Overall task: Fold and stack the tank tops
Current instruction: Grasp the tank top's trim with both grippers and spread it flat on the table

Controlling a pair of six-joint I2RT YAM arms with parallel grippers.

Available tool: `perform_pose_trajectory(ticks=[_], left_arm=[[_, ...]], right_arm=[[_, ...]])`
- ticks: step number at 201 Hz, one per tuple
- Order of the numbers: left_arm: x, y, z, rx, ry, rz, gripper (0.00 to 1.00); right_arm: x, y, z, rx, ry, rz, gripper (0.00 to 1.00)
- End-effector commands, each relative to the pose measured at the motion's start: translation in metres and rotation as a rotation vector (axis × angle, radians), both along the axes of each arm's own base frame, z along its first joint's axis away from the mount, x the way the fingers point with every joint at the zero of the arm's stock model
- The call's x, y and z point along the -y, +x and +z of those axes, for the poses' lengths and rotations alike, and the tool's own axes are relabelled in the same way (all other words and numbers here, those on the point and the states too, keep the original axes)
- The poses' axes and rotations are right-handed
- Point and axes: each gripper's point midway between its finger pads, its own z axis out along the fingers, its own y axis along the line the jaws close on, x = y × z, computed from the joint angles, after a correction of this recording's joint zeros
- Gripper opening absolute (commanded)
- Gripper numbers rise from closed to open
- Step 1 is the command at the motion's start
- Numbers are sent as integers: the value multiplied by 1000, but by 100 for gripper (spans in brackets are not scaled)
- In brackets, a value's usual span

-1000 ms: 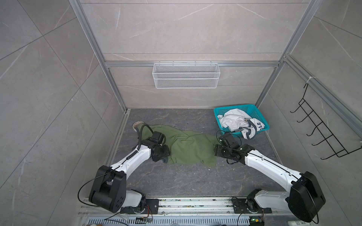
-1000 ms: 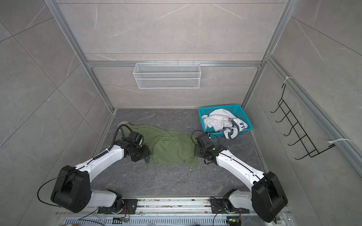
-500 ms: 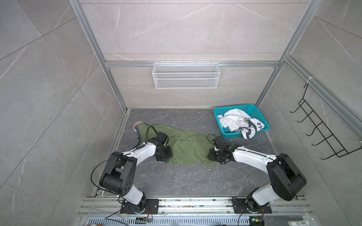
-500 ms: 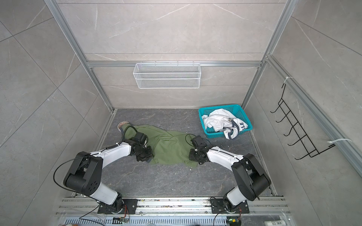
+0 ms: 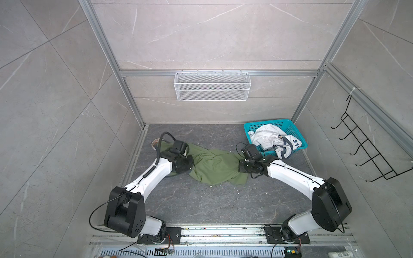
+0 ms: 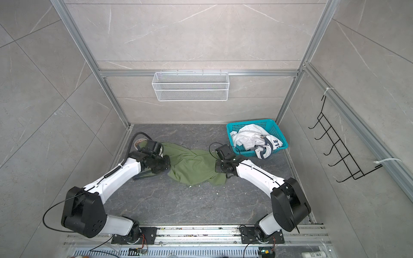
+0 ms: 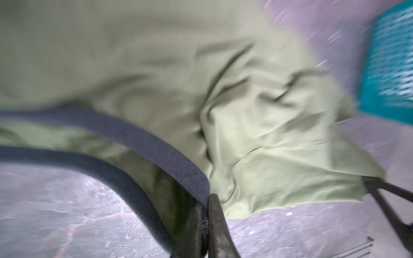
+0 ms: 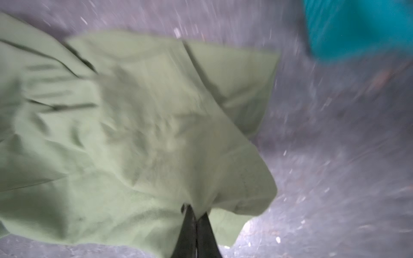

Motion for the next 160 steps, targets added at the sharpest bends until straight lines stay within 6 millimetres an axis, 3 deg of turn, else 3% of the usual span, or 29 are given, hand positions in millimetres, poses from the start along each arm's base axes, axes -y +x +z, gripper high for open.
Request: perform_pose_trajectory(ticks=[1,16,32,44,54,65,83,125,142,160], left_arm=[[-42,29,104,248,34,78,0],[-64,36,167,386,44,127,0],[-74,27,221,530,70,135,0],[-77,13,239,589,73,123,0],[-74,-2,239,600,53,101,0],[-67,-19,223,586,13,58,0],[-54,-51,168,458,-75,8,0],[-62,-136,-2,-82,-119,159,0],[-49,-148,-27,-188,-201,179,0],[-51,-147,-33,-205,-205,224,38]], right_arm=[[0,32,77,167,-72,24,0],[-3,48,128,270,-73,34,0],[-1,51,174,363,-67,41,0],[0,45,194,408,-58,70,0],[3,34,197,417,-54,94,0],[11,20,186,395,-54,99,0],[25,-17,146,303,-48,99,0],[39,-118,-2,-95,10,51,0],[40,-145,-43,-215,23,15,26],[53,-150,-50,-234,-29,-32,53]])
